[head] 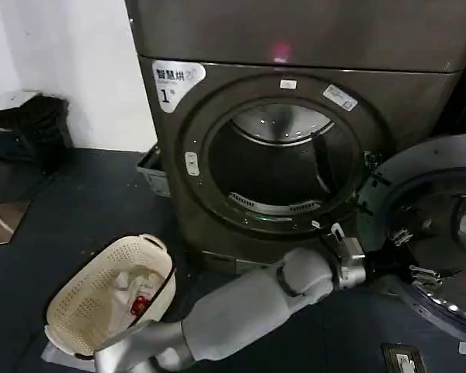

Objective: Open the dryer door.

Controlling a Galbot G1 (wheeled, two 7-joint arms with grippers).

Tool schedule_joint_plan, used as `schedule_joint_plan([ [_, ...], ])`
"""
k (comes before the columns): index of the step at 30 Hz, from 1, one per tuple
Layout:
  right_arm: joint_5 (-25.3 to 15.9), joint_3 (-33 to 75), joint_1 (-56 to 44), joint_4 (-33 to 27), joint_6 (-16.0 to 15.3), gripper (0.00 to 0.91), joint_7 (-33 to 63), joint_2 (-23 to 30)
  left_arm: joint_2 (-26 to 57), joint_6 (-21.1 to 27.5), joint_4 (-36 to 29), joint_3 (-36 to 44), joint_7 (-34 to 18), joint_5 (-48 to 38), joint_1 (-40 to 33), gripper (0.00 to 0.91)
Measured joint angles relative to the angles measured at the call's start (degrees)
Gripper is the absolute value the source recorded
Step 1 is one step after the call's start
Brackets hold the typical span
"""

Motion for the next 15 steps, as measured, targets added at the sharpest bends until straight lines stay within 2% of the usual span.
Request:
schedule_joint_plan([
  [15,-0.48,1.02,-0.78,-0.25,1.68,0.907,-0.56,0.17,0.01,-0.51,1.94,-0.20,-1.48,0.89,-0.49,0.907],
])
